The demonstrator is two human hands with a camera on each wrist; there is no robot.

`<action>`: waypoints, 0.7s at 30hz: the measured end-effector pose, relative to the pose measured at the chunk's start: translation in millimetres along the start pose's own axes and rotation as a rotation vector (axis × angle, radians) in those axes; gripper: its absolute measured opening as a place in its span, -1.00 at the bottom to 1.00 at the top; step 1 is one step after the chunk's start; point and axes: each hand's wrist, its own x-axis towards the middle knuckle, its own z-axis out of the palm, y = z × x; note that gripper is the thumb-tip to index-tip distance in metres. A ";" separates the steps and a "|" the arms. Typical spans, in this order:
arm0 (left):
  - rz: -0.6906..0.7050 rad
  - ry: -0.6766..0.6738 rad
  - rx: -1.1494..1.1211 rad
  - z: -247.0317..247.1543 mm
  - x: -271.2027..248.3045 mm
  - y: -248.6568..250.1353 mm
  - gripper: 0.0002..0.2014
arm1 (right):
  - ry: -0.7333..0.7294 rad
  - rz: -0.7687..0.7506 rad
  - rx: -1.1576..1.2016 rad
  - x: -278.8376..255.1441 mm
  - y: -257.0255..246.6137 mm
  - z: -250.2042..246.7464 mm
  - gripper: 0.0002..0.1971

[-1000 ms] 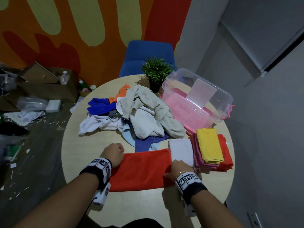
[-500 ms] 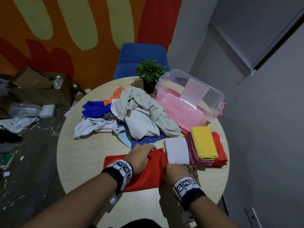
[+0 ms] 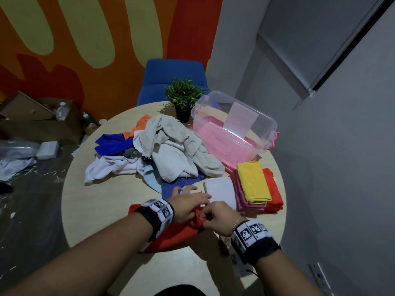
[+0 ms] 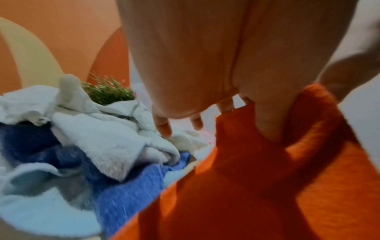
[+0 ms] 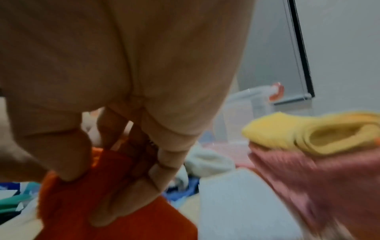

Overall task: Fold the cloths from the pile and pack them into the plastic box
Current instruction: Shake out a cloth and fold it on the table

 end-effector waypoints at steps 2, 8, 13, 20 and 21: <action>0.035 -0.024 -0.007 -20.6 -4.3 -6.8 -0.61 | 0.050 -0.113 0.007 -4.2 -8.6 -22.1 -0.90; 0.182 0.024 -0.156 -85.7 -29.8 -3.8 -0.78 | 0.178 -0.395 -0.071 -13.1 -45.7 -79.1 -0.92; 0.107 0.253 -0.123 -118.4 -46.4 -7.0 -0.73 | 0.307 -0.395 -0.158 -19.3 -64.8 -110.0 -0.89; 0.096 0.555 -0.288 -144.9 -71.4 -28.4 -0.91 | 0.472 -0.218 -0.131 -19.0 -54.0 -128.1 -0.96; 0.093 0.608 -0.292 -147.2 -73.3 -28.3 -0.90 | 0.492 -0.210 -0.144 -18.2 -53.8 -129.1 -0.94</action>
